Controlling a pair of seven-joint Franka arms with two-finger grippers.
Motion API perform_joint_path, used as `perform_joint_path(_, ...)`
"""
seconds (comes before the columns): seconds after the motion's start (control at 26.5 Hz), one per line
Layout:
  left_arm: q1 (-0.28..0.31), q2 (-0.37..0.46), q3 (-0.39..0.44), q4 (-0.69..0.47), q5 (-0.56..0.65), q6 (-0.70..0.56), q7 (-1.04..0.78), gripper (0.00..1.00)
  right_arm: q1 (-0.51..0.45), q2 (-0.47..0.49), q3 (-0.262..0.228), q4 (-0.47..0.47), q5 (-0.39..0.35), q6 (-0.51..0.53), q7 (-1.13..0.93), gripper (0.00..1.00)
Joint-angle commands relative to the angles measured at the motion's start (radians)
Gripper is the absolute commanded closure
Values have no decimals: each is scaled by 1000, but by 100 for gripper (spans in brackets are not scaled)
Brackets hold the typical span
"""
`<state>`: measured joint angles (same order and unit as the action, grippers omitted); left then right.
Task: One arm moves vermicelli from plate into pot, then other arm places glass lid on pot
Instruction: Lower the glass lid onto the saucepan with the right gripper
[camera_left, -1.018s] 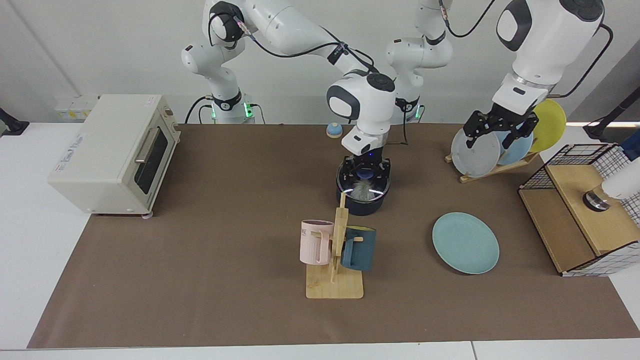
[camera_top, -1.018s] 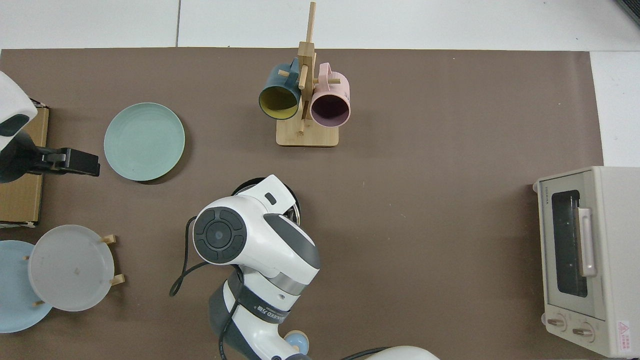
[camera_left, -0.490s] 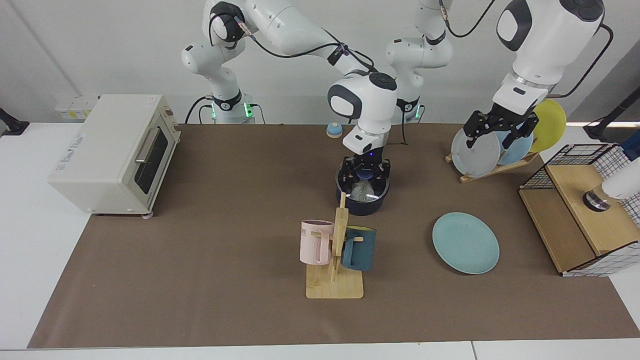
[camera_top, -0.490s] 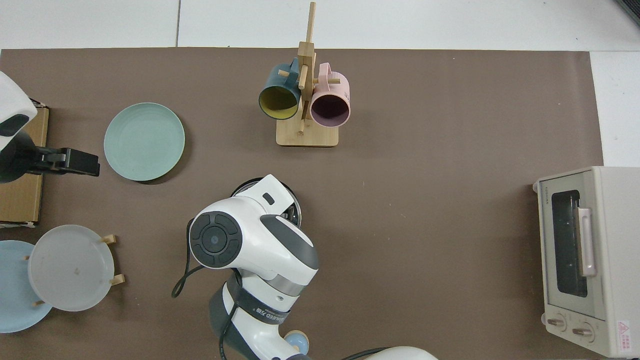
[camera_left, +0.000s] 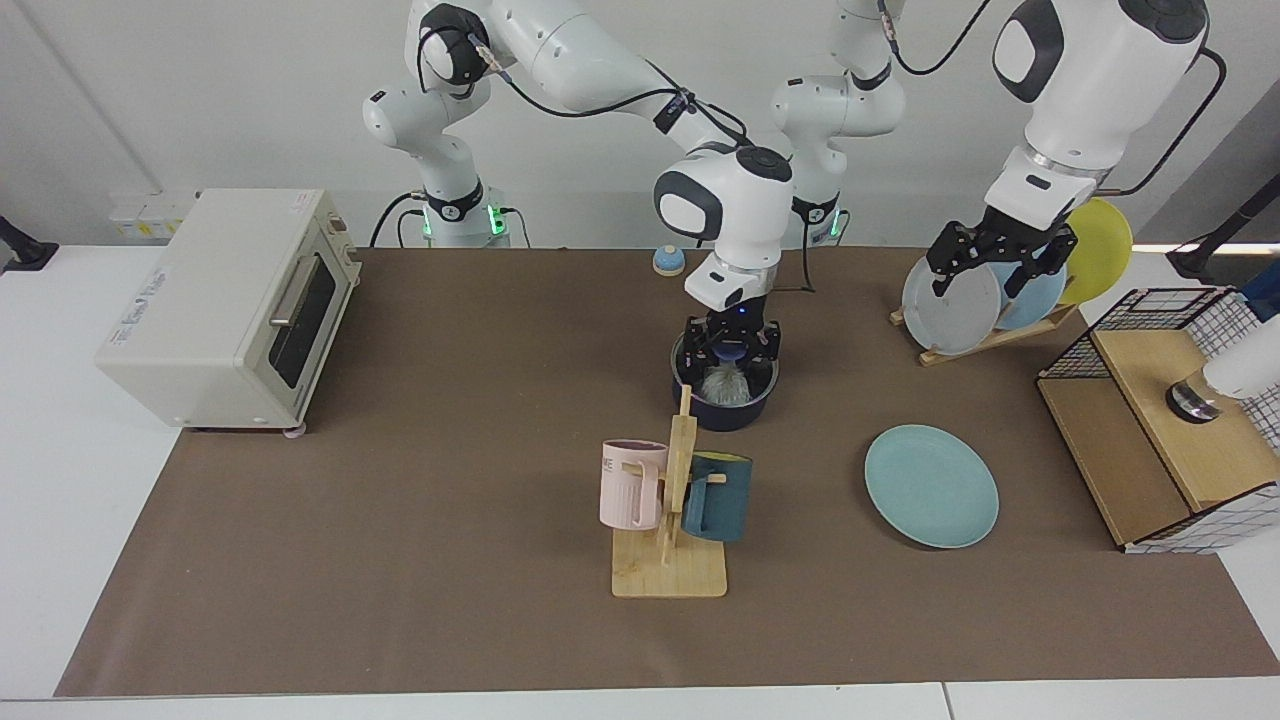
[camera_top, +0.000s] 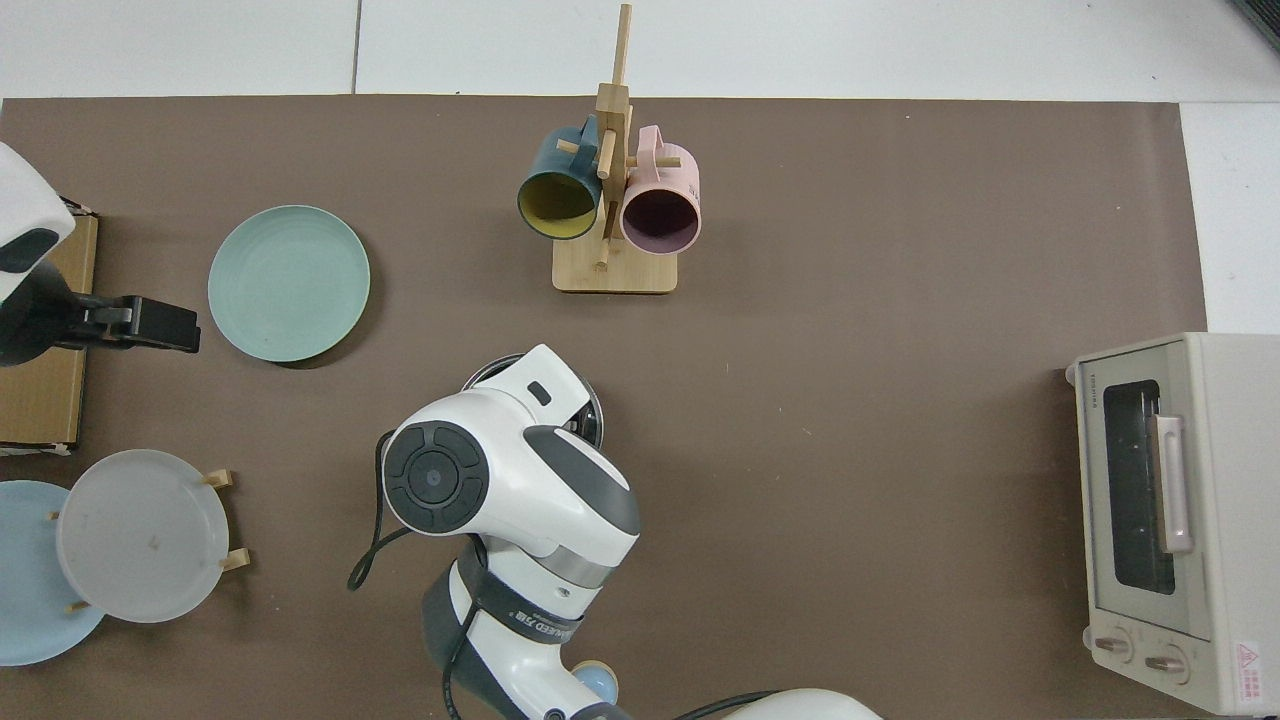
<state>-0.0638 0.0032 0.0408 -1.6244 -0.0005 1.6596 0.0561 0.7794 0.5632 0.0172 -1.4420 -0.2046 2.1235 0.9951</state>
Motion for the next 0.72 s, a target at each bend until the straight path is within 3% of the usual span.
perform_joint_path(0.0, -1, -25, 2, -28, -15, 0, -10, 0, -12, 15, 6, 3, -33, 29, 39, 100)
perform_joint_path(0.04, -1, -25, 2, -28, -15, 0, -10, 0, -12, 15, 6, 5, -33, 29, 39, 98)
perform_joint_path(0.11, -2, -25, 2, -28, -15, 0, -10, 0, -12, 15, 6, 5, -32, 27, 39, 79)
perform_joint_path(0.23, -1, -25, 2, -26, -15, 0, -10, 0, -17, 15, 6, 5, -29, 27, 39, 26)
perform_joint_path(0.3, -1, -25, 2, -26, -15, 0, -10, 0, -20, 11, 6, 6, -21, 26, 40, 18)
perform_joint_path(0.38, -1, -25, 2, -28, -15, 0, -10, 0, -25, 4, 4, 11, -19, 19, 37, 4)
perform_joint_path(0.68, -1, -25, 2, -26, -15, 0, -10, 0, -97, -110, 6, 8, -16, -57, 19, 2)
